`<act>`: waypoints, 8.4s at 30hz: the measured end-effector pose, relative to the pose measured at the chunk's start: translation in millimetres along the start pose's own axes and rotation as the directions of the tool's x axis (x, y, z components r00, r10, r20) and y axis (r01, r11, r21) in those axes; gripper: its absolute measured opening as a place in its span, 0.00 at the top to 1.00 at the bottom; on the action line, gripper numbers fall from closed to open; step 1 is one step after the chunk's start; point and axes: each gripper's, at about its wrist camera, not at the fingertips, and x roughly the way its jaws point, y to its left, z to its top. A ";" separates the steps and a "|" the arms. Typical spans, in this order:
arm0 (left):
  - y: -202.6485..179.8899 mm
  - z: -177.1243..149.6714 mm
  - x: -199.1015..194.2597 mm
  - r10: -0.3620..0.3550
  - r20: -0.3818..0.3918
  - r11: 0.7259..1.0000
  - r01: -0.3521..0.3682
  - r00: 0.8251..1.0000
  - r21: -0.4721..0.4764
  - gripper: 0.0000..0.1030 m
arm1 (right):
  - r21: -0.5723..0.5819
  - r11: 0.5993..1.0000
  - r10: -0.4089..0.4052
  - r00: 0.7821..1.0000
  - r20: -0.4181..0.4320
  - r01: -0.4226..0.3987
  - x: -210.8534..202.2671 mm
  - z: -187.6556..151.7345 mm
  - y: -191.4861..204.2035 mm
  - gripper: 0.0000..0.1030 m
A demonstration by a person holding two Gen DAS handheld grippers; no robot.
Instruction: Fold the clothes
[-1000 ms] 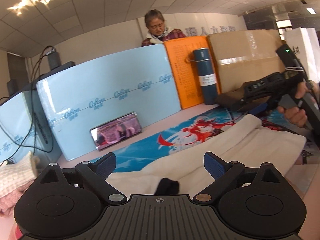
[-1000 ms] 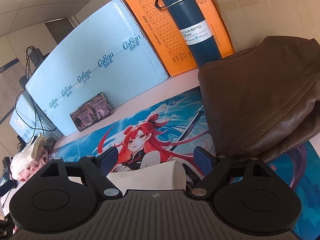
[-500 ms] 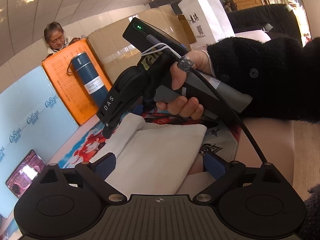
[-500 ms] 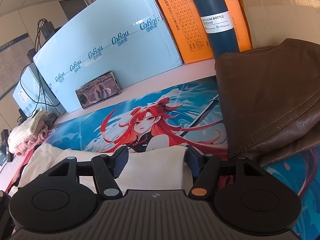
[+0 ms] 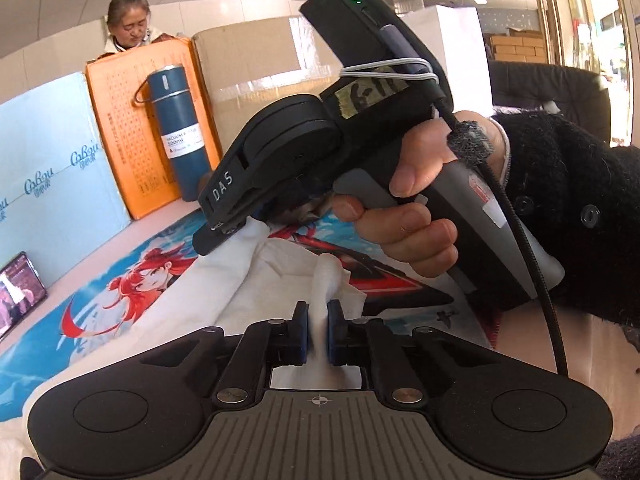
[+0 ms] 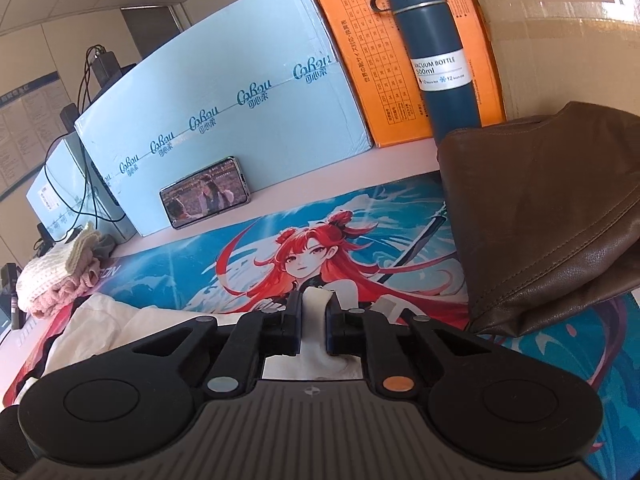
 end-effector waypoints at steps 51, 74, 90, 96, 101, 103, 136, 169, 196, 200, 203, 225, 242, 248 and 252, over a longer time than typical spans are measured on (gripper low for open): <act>162.6 -213.4 -259.2 0.542 0.172 0.503 -0.154 0.822 -0.851 0.20 | -0.316 0.916 0.171 0.954 -0.248 -0.246 173.3 -13.0 329.9 0.36; 173.3 -204.6 -279.4 0.239 0.023 0.813 -0.187 0.971 -0.551 0.10 | -0.144 0.931 0.311 0.936 -0.165 -0.335 69.3 -77.6 233.1 0.26; 155.4 -161.5 -226.6 0.689 -0.241 0.577 -0.719 0.683 -0.387 0.03 | -0.013 0.925 0.376 0.921 -0.104 -0.380 68.9 -83.6 215.8 0.22; 166.7 -190.5 -253.3 0.760 -0.366 0.373 -0.822 0.537 -0.431 0.02 | 0.013 0.920 0.390 0.915 -0.099 -0.391 68.8 -82.7 211.6 0.21; 156.7 -191.7 -280.9 0.766 -0.323 0.345 -0.780 0.555 -0.521 0.02 | 0.034 0.917 0.399 0.915 -0.066 -0.397 63.4 -79.5 208.2 0.21; 147.0 -188.9 -288.6 0.739 -0.256 0.397 -0.710 0.623 -0.581 0.02 | 0.029 0.920 0.390 0.920 -0.019 -0.390 55.6 -74.3 206.8 0.17; 138.3 -167.8 -224.7 0.518 -0.104 0.482 -0.390 0.849 -0.785 0.05 | 0.037 0.966 0.258 0.936 -0.241 -0.257 114.2 -46.3 202.4 0.26; 91.4 34.3 -42.2 0.340 0.273 0.904 -0.233 0.900 -0.360 0.76 | -0.095 0.975 -0.141 0.891 0.432 0.200 -73.4 55.5 60.5 0.87; 49.4 99.9 181.3 0.077 0.096 0.957 -0.047 0.992 -0.286 0.56 | 0.174 0.683 -0.727 0.636 0.259 0.710 -27.1 73.7 -180.2 0.86; 53.0 99.1 170.3 0.106 0.092 0.954 -0.075 0.990 -0.289 0.22 | 0.177 0.617 -0.784 0.582 0.215 0.767 -12.3 63.1 -187.5 0.71; 56.1 98.5 161.0 0.129 0.091 0.952 -0.097 0.987 -0.291 0.14 | 0.219 0.559 -0.826 0.514 0.232 0.800 -20.9 57.8 -180.4 0.38; 129.6 39.7 13.7 0.053 0.259 0.989 -0.015 0.964 -0.149 0.00 | 0.393 0.616 -0.782 0.589 0.202 0.683 -43.5 -25.2 44.0 0.03; 166.2 -1.3 31.5 -0.002 0.183 0.982 0.037 0.983 -0.187 0.00 | 0.433 0.298 -0.954 0.273 0.121 0.850 14.6 -60.0 115.4 0.00; 176.9 -3.8 33.9 0.015 0.204 0.963 0.041 0.979 -0.265 0.00 | 0.434 0.290 -0.957 0.272 0.104 0.853 15.5 -60.4 111.8 0.00; 168.8 -1.4 40.4 0.037 0.164 0.974 0.002 0.986 -0.227 0.00 | 0.419 0.293 -0.956 0.278 0.098 0.859 18.4 -58.8 111.8 0.00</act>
